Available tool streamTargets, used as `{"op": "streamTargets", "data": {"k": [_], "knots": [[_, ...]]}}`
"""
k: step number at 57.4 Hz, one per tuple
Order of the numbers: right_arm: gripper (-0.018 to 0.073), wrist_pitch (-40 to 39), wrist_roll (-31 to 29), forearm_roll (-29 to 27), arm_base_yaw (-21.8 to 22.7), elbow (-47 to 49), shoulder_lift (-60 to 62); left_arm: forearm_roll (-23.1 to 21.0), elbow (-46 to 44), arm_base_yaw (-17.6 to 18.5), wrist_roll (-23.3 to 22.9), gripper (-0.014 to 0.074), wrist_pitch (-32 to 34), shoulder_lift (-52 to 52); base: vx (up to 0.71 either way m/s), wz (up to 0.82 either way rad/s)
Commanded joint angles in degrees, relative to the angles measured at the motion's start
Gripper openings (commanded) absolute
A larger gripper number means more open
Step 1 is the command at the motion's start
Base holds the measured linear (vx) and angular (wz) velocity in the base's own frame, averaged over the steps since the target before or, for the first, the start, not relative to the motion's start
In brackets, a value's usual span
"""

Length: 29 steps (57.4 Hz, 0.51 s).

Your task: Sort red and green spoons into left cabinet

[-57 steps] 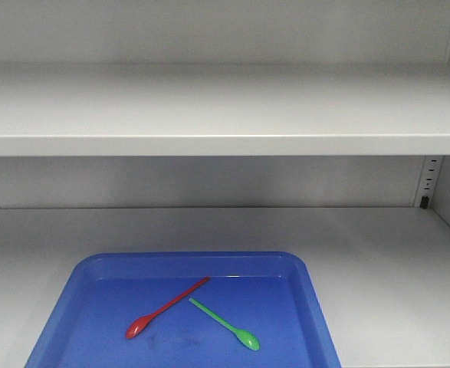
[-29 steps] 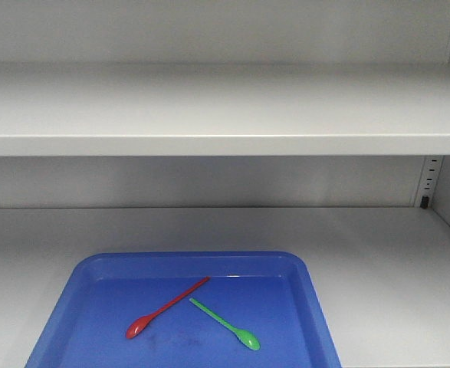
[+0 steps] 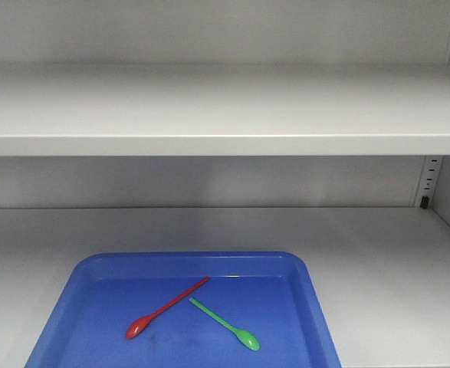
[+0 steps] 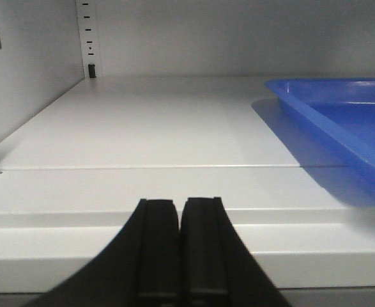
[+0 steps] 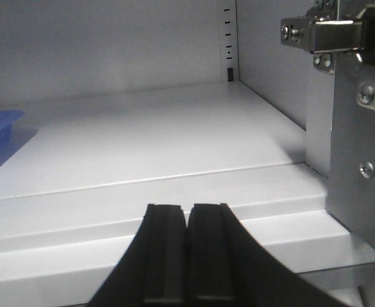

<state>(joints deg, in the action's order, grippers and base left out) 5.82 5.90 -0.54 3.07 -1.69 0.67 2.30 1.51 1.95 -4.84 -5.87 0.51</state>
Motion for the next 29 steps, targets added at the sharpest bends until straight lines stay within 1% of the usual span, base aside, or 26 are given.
{"op": "streamTargets", "data": {"k": [1, 29], "knots": [[-0.0004, -4.63, -0.52, 0.54, 0.14, -0.64, 0.80, -0.47, -0.35, -0.13, -0.47, -0.0006, 4.91, 0.63, 0.00, 0.00], [-0.0004, -4.63, -0.52, 0.54, 0.14, -0.64, 0.80, -0.47, -0.35, -0.13, -0.47, -0.0006, 4.91, 0.63, 0.00, 0.00]]}}
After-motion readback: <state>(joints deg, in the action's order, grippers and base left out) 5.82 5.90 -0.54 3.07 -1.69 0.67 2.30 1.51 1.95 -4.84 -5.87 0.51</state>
